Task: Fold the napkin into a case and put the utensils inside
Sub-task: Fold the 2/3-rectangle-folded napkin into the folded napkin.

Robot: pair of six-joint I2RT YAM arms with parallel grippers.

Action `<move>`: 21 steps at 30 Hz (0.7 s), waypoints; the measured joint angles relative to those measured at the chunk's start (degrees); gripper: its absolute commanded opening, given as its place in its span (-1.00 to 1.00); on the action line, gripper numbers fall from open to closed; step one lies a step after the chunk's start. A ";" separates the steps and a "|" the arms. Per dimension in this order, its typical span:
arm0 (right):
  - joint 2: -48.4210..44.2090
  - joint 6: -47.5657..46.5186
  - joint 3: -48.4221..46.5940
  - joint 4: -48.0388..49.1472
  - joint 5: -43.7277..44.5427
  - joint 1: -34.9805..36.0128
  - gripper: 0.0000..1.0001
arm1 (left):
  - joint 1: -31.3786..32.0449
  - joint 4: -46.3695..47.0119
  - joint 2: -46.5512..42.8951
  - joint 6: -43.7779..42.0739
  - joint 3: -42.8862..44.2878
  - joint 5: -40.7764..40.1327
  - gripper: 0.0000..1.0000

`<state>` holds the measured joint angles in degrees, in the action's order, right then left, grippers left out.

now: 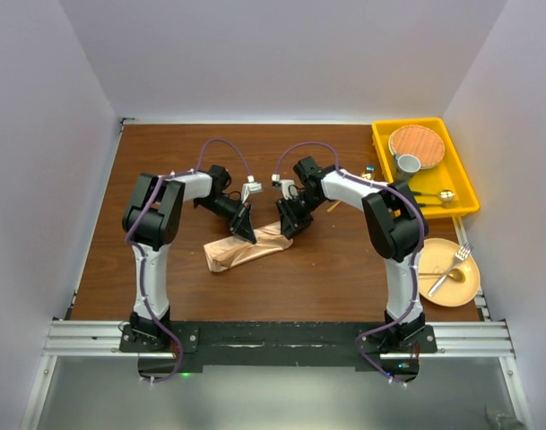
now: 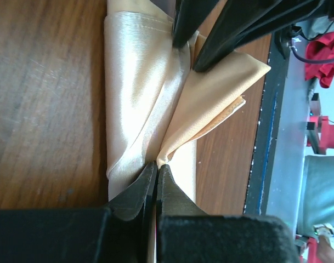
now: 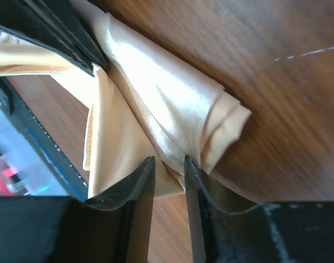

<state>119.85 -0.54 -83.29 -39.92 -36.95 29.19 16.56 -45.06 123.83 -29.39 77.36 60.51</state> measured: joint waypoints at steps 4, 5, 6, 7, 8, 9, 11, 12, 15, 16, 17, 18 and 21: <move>-2.97 -2.14 -0.24 0.04 1.55 -0.24 0.02 | 0.00 -1.44 0.72 -0.15 0.17 0.68 -1.00; -3.76 -2.67 -0.46 0.07 1.53 -0.35 0.09 | 0.00 -2.01 1.03 -0.20 0.50 0.83 -1.00; -4.33 -3.23 -0.90 0.13 1.51 -0.39 0.14 | 0.00 -2.56 1.33 -0.22 0.85 0.87 -1.00; -4.66 -3.69 -1.36 0.28 1.42 -0.39 0.19 | 0.00 -3.04 1.62 -0.28 1.20 0.90 -1.00; -4.83 -4.26 -1.97 0.61 1.22 -0.46 0.24 | 0.00 -3.54 1.88 -0.35 1.57 0.87 -1.00; -4.85 -4.79 -2.51 1.20 0.98 -0.50 0.32 | 0.00 -3.96 2.05 -0.39 1.86 0.87 -1.00; -4.85 -5.86 -2.89 2.80 -0.02 -0.50 0.36 | 0.00 -4.57 2.45 -0.42 2.29 0.87 -1.00; -4.85 -6.32 -2.89 3.45 -0.33 -0.48 0.37 | 0.00 -4.87 2.62 -0.39 2.49 0.90 -1.00; -4.85 -7.87 -2.58 5.97 -2.12 -0.31 0.41 | -0.02 -5.60 3.06 -0.37 2.89 1.07 -1.00; -5.01 -8.39 -1.90 7.96 -3.02 -0.26 0.42 | -0.04 -5.92 3.30 -0.37 3.06 1.18 -1.00; -5.25 -8.68 -1.11 9.29 -3.52 -0.24 0.42 | -0.07 -6.10 3.48 -0.35 3.17 1.27 -1.00; -5.75 -9.09 0.26 11.26 -4.09 -0.17 0.42 | -0.07 -6.47 3.76 -0.35 3.37 1.46 -1.00; -7.82 -11.34 4.76 14.99 -6.19 0.09 0.41 | -0.24 -7.43 4.70 -0.31 3.91 2.27 -1.00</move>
<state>112.03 -11.88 -78.52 -24.93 -43.13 29.28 16.32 -52.49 128.53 -29.69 81.28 62.78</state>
